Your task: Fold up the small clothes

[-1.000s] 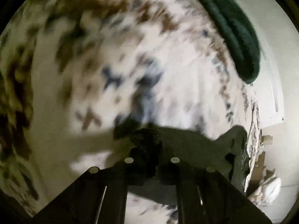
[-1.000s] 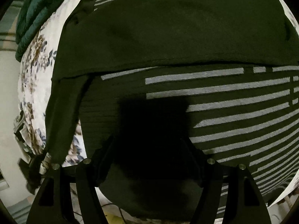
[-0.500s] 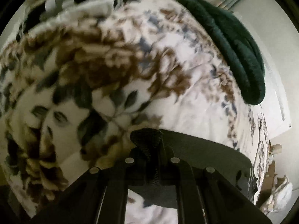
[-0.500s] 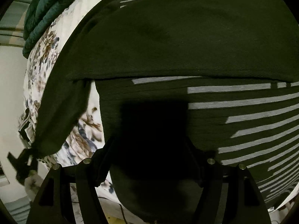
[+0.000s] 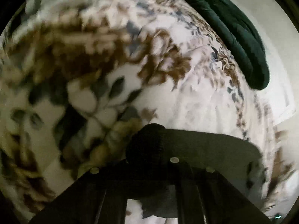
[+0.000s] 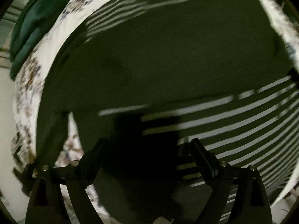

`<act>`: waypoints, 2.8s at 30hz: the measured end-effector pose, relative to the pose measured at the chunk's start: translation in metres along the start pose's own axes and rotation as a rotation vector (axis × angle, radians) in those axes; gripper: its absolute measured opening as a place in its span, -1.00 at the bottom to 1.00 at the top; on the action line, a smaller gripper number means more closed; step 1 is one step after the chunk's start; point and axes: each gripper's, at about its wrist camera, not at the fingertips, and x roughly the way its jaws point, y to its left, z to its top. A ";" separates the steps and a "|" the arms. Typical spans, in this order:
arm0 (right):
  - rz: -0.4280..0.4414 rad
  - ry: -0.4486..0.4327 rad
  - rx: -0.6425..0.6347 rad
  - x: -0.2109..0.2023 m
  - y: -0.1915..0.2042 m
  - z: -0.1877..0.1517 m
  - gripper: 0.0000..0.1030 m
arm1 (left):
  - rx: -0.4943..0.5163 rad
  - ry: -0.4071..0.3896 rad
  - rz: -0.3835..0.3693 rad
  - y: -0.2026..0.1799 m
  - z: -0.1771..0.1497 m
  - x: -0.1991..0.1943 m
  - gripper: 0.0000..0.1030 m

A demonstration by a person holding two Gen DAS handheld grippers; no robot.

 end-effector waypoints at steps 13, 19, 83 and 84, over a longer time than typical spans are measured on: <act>-0.103 -0.114 0.062 -0.032 -0.089 0.071 0.76 | 0.409 -0.112 -0.087 -0.250 -0.048 -0.097 -0.90; -0.066 -0.100 0.127 -0.044 -0.160 0.076 0.76 | 0.625 0.053 -0.266 -0.423 -0.171 -0.063 -0.90; 0.047 -0.155 0.268 -0.109 -0.357 0.163 -0.06 | 0.715 0.010 0.247 -0.398 -0.152 0.095 0.95; 0.045 -0.145 0.266 -0.113 -0.362 0.153 -0.01 | 0.709 0.003 0.229 -0.396 -0.155 0.081 0.95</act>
